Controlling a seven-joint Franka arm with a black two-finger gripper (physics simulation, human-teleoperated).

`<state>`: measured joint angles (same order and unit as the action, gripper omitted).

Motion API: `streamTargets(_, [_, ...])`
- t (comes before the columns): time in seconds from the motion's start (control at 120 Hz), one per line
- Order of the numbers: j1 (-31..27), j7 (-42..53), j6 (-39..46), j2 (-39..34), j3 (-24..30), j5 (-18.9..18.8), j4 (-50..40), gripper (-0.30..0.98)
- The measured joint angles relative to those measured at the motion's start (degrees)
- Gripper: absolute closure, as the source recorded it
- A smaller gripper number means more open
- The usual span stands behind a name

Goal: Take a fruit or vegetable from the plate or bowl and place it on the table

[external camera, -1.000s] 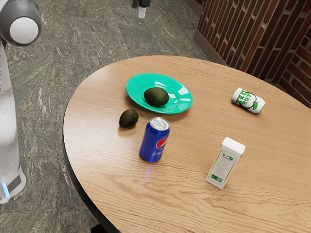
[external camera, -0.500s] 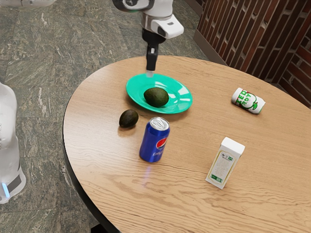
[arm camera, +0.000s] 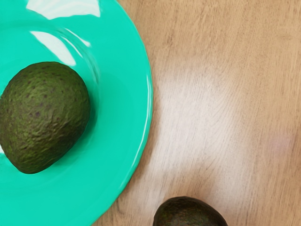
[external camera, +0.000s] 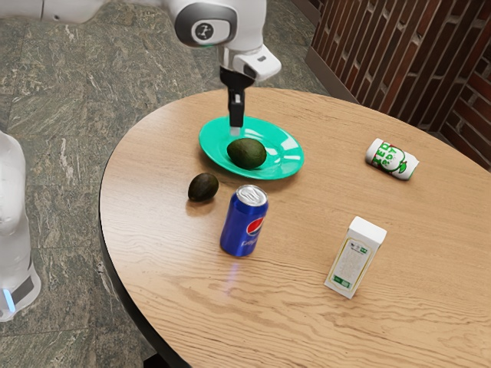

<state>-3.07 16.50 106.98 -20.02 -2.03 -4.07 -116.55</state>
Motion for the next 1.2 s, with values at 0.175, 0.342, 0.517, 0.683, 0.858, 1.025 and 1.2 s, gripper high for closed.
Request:
streamTargets(0.175, [0.4, -0.1, 2.1, -0.2, -1.6, 0.0, 0.0, 0.02])
streamTargets(0.342, [17.4, -0.2, 3.5, -0.8, -18.7, -2.3, 0.3, 0.02])
streamTargets(0.517, [27.4, -0.3, 4.2, 1.5, -27.9, -4.5, 1.5, 0.02])
streamTargets(0.683, [31.8, -0.3, 4.5, 3.0, -34.5, -5.9, 2.1, 0.02])
streamTargets(0.858, [42.6, -0.4, 4.7, 2.8, -45.1, -7.6, 4.2, 0.02])
streamTargets(1.025, [56.9, -0.4, 4.6, 1.4, -58.8, -9.5, 6.0, 0.02])
streamTargets(1.2, [58.7, -0.4, 4.6, 3.3, -62.2, -10.6, 6.0, 0.02])
